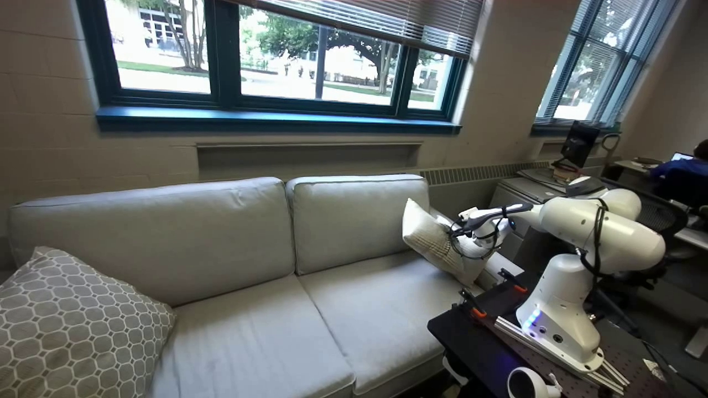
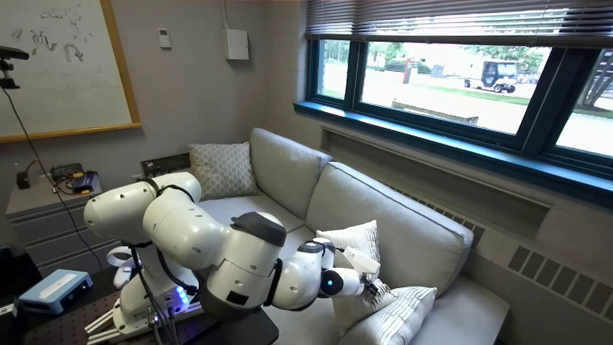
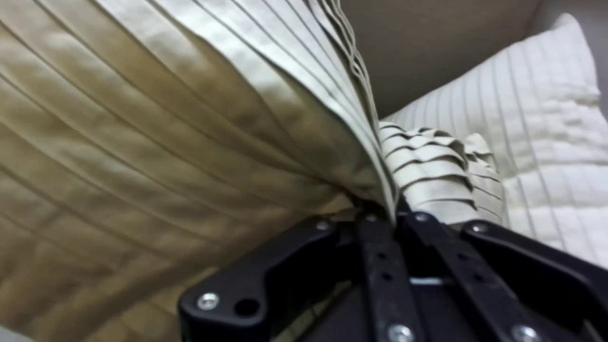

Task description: Put the two pillows properly on the right side of the couch

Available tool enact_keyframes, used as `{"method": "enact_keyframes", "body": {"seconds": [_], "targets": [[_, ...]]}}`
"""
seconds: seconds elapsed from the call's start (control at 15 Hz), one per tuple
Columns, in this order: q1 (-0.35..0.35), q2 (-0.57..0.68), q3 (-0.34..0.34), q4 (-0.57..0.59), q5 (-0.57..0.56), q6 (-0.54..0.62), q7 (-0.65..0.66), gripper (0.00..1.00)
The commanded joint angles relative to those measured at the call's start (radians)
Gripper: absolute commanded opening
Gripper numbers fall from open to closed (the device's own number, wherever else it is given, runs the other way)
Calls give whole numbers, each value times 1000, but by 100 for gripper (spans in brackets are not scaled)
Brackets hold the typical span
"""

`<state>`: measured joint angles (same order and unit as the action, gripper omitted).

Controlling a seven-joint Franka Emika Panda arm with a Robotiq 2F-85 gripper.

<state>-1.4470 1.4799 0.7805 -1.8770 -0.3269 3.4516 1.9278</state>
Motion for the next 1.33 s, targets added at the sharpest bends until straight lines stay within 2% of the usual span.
{"method": "enact_keyframes", "body": {"seconds": [0.0,0.2,0.47,0.53,0.73,1.07,1.27], "targets": [[-63,-1,16,18,43,13,-3,2],[-61,-7,12,43,58,10,-26,2],[-11,-11,1,129,97,8,-62,2],[5,-11,10,156,157,9,-124,2],[66,-19,7,246,224,7,-216,2],[205,-18,-9,431,327,8,-335,2],[333,-16,-54,576,414,8,-373,2]]}}
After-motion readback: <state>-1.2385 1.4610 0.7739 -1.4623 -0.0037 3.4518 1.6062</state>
